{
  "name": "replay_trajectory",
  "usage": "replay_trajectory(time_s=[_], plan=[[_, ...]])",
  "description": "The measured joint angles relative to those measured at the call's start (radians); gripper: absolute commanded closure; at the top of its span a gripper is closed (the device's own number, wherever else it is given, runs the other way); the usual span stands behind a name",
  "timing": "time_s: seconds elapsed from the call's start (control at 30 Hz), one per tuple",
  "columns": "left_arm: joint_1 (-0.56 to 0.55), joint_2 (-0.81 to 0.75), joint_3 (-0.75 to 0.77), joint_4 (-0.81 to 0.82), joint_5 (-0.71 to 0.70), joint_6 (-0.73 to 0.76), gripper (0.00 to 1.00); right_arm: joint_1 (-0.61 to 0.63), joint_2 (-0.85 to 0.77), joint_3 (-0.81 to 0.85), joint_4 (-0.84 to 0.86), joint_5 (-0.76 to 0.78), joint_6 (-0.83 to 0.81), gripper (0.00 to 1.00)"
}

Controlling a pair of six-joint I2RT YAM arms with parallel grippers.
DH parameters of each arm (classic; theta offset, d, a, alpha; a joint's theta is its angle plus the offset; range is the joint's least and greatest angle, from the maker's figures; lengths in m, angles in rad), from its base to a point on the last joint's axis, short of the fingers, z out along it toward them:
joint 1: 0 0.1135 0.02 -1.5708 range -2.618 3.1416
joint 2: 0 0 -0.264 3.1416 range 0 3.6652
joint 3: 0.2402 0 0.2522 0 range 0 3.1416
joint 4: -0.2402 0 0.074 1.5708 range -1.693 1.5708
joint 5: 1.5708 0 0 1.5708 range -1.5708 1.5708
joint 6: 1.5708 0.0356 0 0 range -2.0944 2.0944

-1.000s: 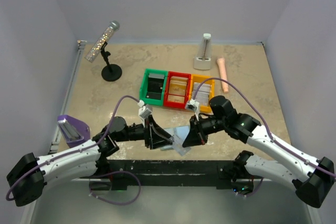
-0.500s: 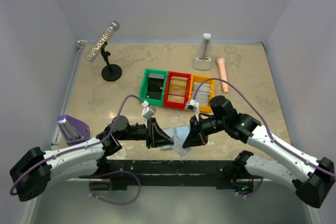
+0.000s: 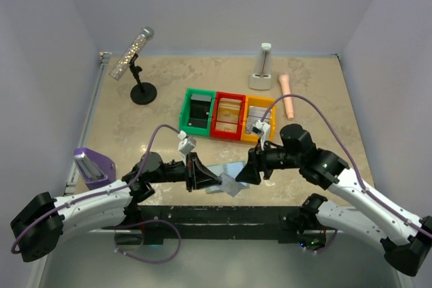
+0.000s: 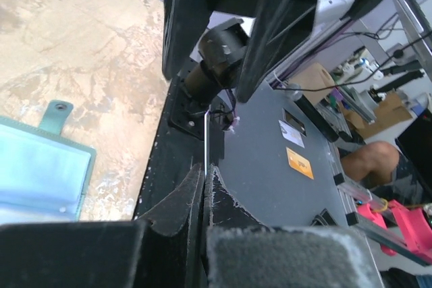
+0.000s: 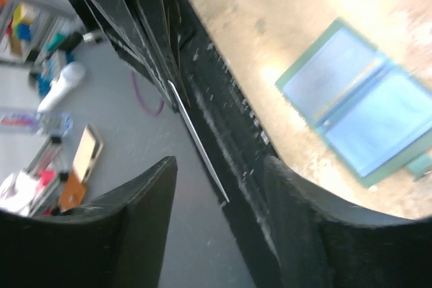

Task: Take the credit cards out of the card holder
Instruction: Remove the credit card from the card holder.

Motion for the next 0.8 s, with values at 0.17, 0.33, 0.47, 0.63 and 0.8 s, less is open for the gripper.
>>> replay_trajectory(time_s=[0.17, 0.33, 0.47, 0.63, 0.8], plan=[[0.000, -0.026, -0.042, 0.006, -0.062, -0.001, 1.00, 0.000, -0.129, -0.073, 0.136, 0.126, 0.012, 0.01], [0.000, -0.006, -0.071, 0.083, -0.080, -0.024, 1.00, -0.006, -0.131, -0.077, 0.151, 0.086, -0.014, 0.01], [0.000, 0.044, -0.100, 0.208, -0.081, -0.061, 1.00, -0.008, -0.030, -0.046, 0.180, 0.010, -0.014, 0.23], [0.000, 0.084, -0.104, 0.316, -0.077, -0.099, 1.00, -0.008, 0.034, -0.050, 0.230, -0.074, 0.003, 0.62], [0.000, 0.080, -0.104, 0.343, -0.077, -0.106, 1.00, -0.009, 0.050, -0.050, 0.256, -0.122, 0.013, 0.64]])
